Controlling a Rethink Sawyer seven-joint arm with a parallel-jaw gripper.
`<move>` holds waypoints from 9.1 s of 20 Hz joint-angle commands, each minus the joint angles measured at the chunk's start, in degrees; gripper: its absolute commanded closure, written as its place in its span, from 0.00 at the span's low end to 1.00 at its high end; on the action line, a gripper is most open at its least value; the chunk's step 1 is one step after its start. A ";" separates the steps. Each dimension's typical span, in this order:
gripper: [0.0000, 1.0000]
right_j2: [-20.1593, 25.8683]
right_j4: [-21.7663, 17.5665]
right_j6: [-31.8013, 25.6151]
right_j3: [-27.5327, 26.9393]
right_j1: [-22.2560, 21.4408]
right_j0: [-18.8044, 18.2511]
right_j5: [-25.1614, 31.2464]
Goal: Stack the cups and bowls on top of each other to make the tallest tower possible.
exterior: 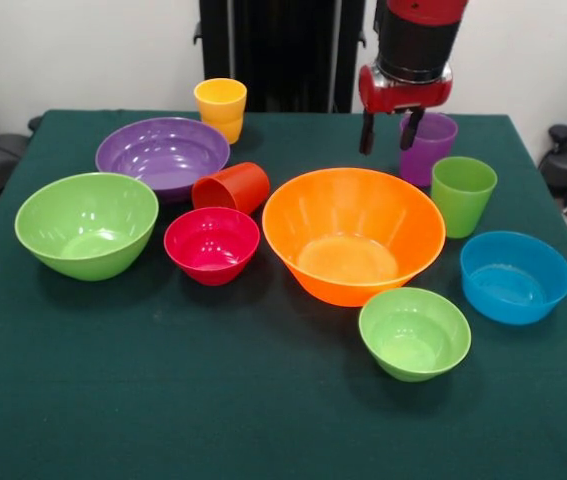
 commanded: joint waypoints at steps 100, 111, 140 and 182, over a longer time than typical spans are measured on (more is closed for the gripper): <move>0.00 3.35 3.16 6.45 6.43 2.54 3.14 -0.65; 0.00 2.94 1.74 6.79 3.09 11.45 2.94 -8.07; 1.00 0.90 1.37 6.82 0.46 14.39 5.69 -13.98; 1.00 12.56 -14.21 -7.72 10.94 -1.68 -20.74 5.04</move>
